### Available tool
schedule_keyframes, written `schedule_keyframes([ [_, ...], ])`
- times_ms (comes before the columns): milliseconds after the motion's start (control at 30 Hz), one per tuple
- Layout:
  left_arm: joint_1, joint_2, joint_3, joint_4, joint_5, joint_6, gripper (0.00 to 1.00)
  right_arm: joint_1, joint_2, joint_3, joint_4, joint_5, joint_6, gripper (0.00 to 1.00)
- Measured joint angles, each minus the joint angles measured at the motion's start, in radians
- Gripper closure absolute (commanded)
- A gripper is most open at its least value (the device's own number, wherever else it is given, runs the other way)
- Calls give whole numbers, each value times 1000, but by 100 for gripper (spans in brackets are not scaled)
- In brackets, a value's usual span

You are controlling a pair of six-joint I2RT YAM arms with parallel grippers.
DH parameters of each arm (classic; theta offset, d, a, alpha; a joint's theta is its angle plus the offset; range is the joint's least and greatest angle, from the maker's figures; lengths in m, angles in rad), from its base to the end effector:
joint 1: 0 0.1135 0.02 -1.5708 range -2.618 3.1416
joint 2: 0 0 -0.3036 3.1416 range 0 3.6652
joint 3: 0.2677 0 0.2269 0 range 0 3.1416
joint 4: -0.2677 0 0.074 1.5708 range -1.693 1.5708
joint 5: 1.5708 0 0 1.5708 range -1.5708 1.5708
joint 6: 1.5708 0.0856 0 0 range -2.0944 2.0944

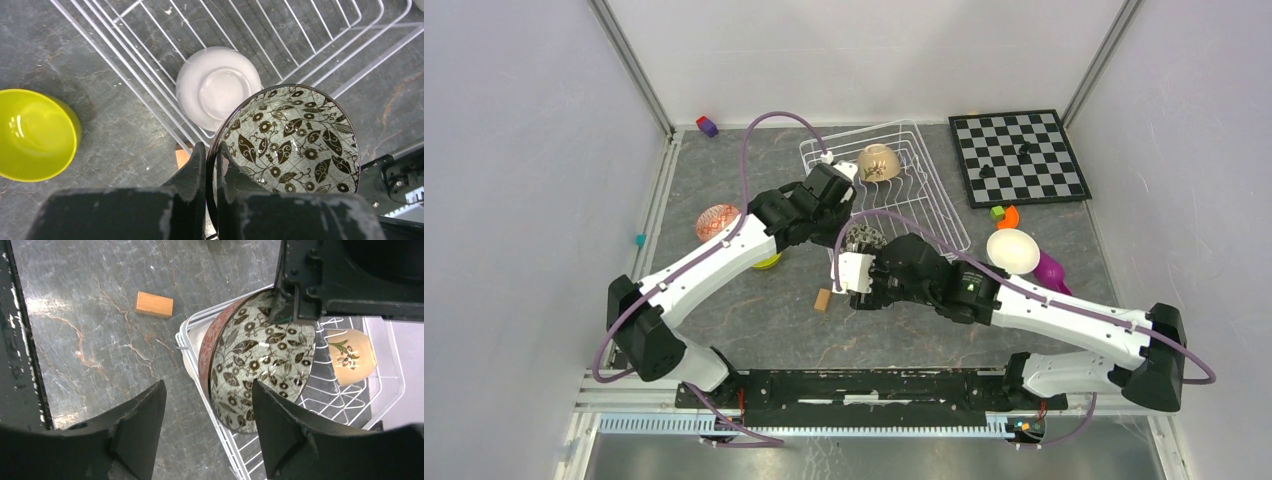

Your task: Unload the bowls from the dish rack

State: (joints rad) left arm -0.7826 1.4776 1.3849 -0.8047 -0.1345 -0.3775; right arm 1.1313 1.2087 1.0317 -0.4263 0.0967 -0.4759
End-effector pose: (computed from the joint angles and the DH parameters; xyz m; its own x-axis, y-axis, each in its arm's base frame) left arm 0.2309 -0.2134 0.3311 -0.7510 0.2317 -0.6184 0.3901 0.9112 -0.1324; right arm 0.1222 0.2404 0.3276 0.1826 -0.6834 -0.7069 -0.8812 0.2052 -0.4260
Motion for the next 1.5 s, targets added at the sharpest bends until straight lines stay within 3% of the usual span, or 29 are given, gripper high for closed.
schedule_keyframes([
  [133,1,-17,-5,3,-54,6,98,0,-31,-18,27,-17,4,19],
  [400,31,-68,-32,14,-196,21,98,0,-143,-143,131,21,21,16],
  [433,48,-79,-41,19,-204,15,98,0,-169,-167,153,33,26,14],
  [467,73,-91,-53,26,-207,2,98,0,-202,-197,178,48,31,3],
  [500,106,-106,-67,33,-207,-16,98,0,-234,-225,199,63,34,2],
  [667,306,-180,-148,83,-211,-126,98,0,-380,-348,282,110,61,2],
  [767,400,-208,-186,92,-286,-230,97,0,-424,-386,291,133,76,2],
  [1133,558,-222,-209,90,-483,-492,98,0,-525,-428,257,147,113,2],
  [1500,769,-93,-235,103,-445,-619,98,0,-554,-428,222,124,113,2],
])
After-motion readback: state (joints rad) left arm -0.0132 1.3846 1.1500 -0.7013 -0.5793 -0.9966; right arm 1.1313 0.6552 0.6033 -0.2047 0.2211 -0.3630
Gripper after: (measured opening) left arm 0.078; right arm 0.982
